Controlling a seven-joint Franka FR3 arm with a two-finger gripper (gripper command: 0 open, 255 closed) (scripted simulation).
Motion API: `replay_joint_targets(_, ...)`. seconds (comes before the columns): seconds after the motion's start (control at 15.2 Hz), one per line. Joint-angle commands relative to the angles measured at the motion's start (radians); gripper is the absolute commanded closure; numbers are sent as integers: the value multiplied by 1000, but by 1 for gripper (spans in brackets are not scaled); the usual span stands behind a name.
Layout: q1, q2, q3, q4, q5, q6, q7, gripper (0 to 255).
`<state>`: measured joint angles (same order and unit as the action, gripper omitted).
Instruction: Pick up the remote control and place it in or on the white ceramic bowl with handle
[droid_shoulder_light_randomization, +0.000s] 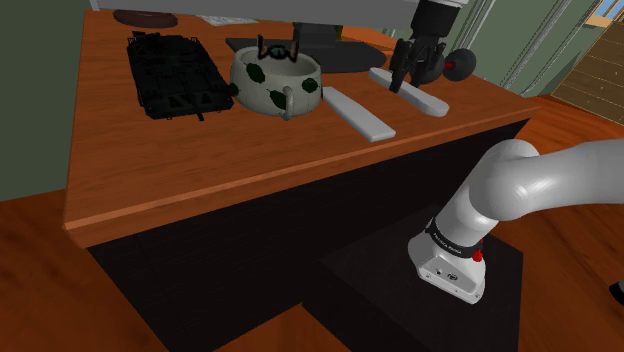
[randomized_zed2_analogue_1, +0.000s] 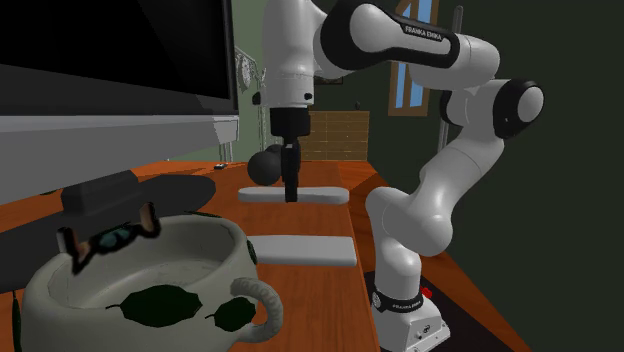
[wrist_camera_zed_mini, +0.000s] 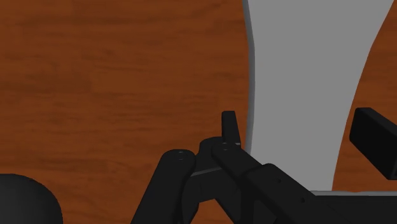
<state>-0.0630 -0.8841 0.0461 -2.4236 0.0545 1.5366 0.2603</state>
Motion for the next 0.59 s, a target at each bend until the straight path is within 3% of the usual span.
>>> replay_joint_targets(0.0,0,9,0,32,0,-23,1,255)
replay_joint_targets(0.53,-2,50,-3,166,-3,-115,4,255)
